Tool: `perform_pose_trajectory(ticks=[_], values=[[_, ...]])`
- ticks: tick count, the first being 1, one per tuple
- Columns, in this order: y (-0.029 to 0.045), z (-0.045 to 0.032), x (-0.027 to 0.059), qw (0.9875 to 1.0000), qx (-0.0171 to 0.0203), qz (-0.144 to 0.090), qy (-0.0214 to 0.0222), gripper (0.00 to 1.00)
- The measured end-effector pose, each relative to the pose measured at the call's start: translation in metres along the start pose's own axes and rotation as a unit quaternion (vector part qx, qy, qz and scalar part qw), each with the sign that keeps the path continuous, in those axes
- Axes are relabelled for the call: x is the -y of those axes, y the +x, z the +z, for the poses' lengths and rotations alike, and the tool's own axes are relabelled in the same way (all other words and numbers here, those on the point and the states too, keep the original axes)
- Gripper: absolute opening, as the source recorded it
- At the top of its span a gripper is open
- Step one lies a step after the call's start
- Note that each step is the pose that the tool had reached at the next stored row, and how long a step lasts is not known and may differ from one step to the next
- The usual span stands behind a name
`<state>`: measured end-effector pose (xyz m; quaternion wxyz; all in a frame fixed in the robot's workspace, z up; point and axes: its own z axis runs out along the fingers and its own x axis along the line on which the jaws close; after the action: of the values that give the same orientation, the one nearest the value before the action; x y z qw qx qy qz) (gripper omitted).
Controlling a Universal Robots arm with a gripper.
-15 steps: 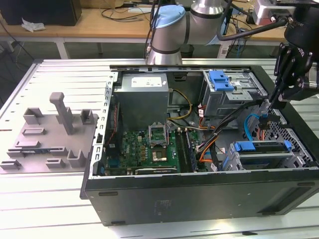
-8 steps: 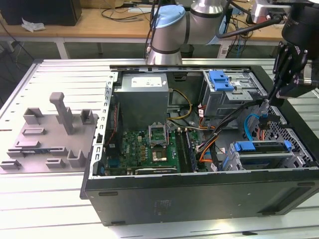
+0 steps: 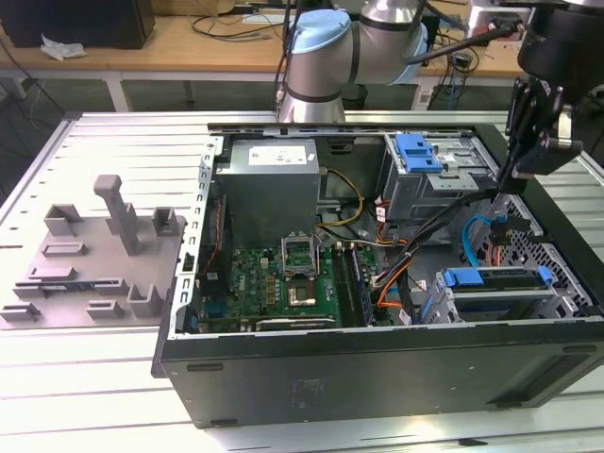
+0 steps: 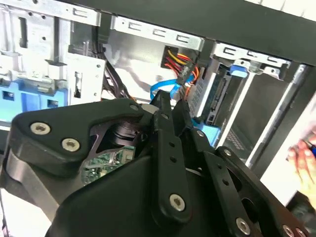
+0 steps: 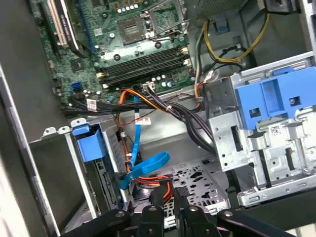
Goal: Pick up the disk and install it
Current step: 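Insert the first disk wire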
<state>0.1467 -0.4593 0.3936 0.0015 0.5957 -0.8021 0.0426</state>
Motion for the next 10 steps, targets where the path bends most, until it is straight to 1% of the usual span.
perform_pose_trajectory(ticks=[1,2,3,4,8,10], values=[[-0.0055,-0.0003,-0.0011,0.9998,-0.0214,-0.002,-0.0015,0.24],[-0.0112,-0.0007,-0.0016,0.9994,-0.0343,-0.002,-0.0029,0.24],[-0.0162,-0.0009,-0.0011,0.9991,-0.0415,-0.003,-0.0039,0.24],[-0.0187,-0.0009,-0.0002,0.999,-0.045,-0.003,-0.0042,0.24],[-0.0276,0.0023,0.0028,0.9987,-0.0514,-0.001,-0.0059,0.24],[-0.0314,0.0037,0.0041,0.9986,-0.0532,0.0,-0.0067,0.25]])
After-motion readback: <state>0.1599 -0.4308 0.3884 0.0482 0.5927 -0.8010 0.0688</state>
